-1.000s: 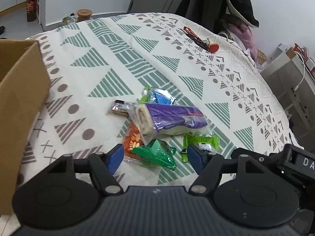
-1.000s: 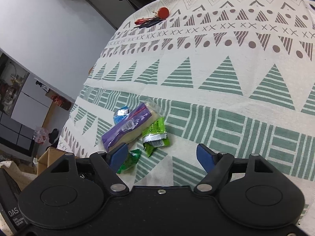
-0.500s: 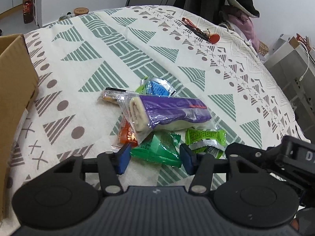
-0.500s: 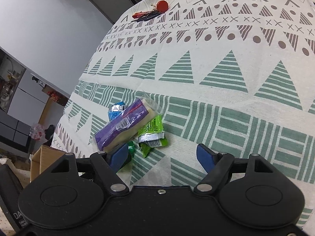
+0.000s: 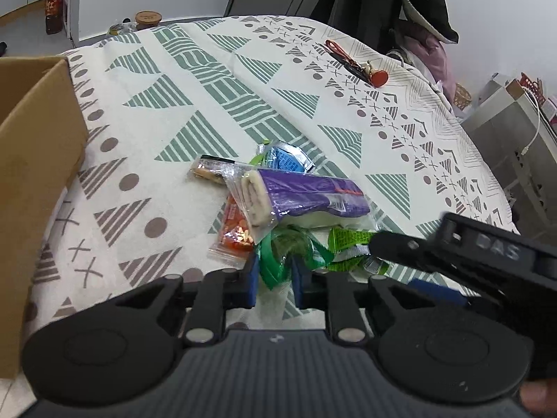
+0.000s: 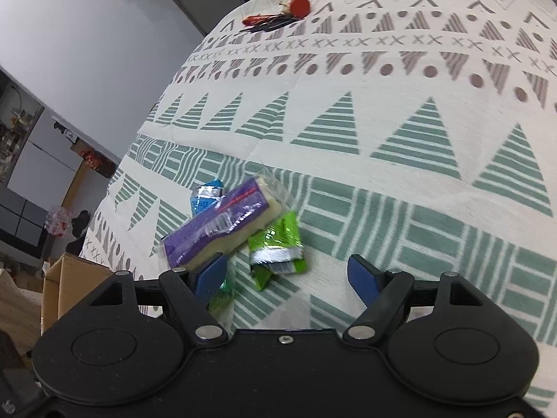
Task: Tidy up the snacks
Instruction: 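Grasp the green-wrapped candy with the left gripper while the right grasps the lime-green packet, then carry the green candy with the left gripper while the right carries the lime-green packet to the box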
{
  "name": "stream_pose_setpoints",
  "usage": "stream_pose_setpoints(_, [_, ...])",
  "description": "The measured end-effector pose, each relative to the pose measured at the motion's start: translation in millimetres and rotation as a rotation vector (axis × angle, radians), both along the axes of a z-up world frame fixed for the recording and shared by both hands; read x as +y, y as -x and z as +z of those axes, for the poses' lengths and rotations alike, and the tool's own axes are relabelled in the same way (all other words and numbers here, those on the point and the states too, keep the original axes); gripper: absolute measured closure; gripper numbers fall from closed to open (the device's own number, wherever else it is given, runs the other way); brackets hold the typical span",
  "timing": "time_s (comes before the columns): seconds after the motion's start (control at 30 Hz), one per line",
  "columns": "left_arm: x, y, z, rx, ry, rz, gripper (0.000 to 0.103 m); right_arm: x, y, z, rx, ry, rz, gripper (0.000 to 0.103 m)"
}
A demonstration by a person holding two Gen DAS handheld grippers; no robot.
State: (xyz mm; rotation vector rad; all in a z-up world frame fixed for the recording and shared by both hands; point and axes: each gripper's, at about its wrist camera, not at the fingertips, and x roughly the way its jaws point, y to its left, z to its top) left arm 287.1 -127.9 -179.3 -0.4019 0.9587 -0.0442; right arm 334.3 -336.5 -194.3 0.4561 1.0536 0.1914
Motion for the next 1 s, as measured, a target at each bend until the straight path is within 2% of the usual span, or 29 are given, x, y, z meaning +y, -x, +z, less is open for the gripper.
stream_pose_setpoints(0.07, [3.7,2.4,3.7,-0.002,0.004,0.003,0.095,5.9,-2.8,0.6,-0.014,0.018,0.023,0.027])
stream_pose_setpoints(0.23, [15.0,6.1,9.0,-0.002,0.012,0.024,0.097,11.4,-6.7,-2.0,-0.013,0.044,0.047,0.028])
stream_pose_setpoints(0.27, [17.3,7.1,9.9,-0.002,0.011,0.030,0.098,12.2,-7.5,-2.9,-0.011,0.047,0.050,0.031])
stream_pose_setpoints(0.33, [21.3,8.8,11.1,-0.003,0.009,0.039,0.099,14.1,-9.6,-6.1,-0.001,0.054,0.061,0.044])
stream_pose_setpoints(0.37, [23.4,9.7,12.0,-0.003,0.009,0.044,0.099,14.7,-10.2,-7.9,0.007,0.054,0.068,0.058])
stream_pose_setpoints(0.4, [25.7,10.8,12.9,-0.003,0.010,0.049,0.099,16.0,-10.3,-9.6,0.016,0.056,0.078,0.068])
stream_pose_setpoints(0.47, [29.9,13.0,14.8,-0.002,0.011,0.058,0.100,17.5,-7.7,-9.0,0.015,0.052,0.097,0.071])
stream_pose_setpoints(0.57, [35.6,16.7,19.2,-0.005,0.013,0.070,0.101,22.1,-3.9,-3.8,-0.002,0.041,0.138,0.074])
stream_pose_setpoints(1.0, [60.0,34.7,64.2,-0.093,-0.034,0.123,0.102,34.1,11.4,27.5,-0.088,-0.042,0.194,0.074])
